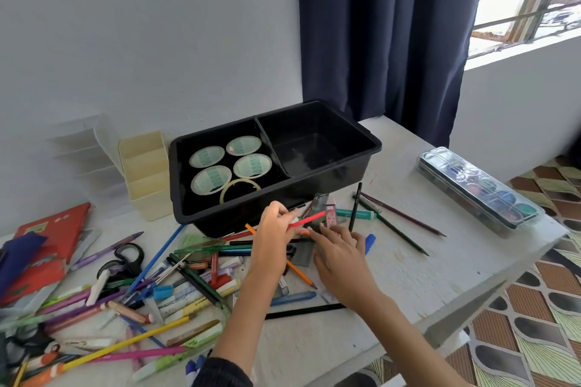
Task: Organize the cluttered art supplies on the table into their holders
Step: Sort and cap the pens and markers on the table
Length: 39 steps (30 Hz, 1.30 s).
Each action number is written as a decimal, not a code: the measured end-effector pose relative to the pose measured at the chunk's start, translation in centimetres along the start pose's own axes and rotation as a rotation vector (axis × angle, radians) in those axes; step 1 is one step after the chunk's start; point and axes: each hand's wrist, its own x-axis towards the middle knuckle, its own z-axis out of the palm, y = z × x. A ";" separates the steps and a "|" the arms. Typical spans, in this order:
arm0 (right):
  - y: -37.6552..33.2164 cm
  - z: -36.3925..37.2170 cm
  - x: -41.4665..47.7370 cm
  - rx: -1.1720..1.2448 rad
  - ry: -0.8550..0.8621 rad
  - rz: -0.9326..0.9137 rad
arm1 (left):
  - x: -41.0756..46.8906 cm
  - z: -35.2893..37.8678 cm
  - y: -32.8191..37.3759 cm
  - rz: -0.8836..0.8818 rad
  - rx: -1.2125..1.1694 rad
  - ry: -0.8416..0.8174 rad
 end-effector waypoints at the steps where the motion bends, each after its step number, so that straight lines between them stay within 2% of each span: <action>1: -0.2 -0.1 -0.1 0.015 0.016 0.010 | -0.1 -0.2 0.2 0.012 -0.004 -0.011; 2: -0.4 -0.1 -0.1 0.033 0.047 0.023 | -0.3 -0.6 0.6 0.025 -0.024 -0.002; 5: -1.3 -0.2 -0.6 0.159 0.177 0.093 | -0.6 -1.0 1.0 0.022 -0.073 0.164; 8: -2.4 -0.8 -1.4 0.320 0.215 0.139 | -1.5 -1.3 1.7 -0.027 -0.175 0.228; 11: -3.8 -1.5 -2.4 0.572 0.172 0.187 | -3.2 -2.3 2.7 -0.094 -0.291 0.335; 16: -6.9 -3.2 -4.0 1.030 -0.006 0.254 | -7.7 -4.2 4.8 -0.452 -0.695 0.390; 20: -9.4 -3.7 -5.9 1.267 -0.094 0.320 | -11.8 -5.5 5.3 -0.579 -0.795 0.530; 26: -12.7 -3.3 -8.9 1.332 -0.194 0.317 | -16.1 -7.0 5.1 -0.620 -0.775 0.672; 32: -14.7 -3.4 -11.1 1.464 -0.257 0.412 | -19.8 -7.9 3.8 -0.713 -0.692 0.667; 34: -14.8 -3.2 -11.4 1.376 -0.264 0.373 | -20.8 -8.4 3.2 -0.686 -0.581 0.673; 36: -14.6 -3.0 -11.8 1.246 -0.248 0.322 | -21.8 -9.1 2.0 -0.635 -0.374 0.652; 39: -14.2 -2.5 -12.4 1.063 -0.138 0.314 | -23.4 -9.7 -0.4 -0.542 -0.057 0.518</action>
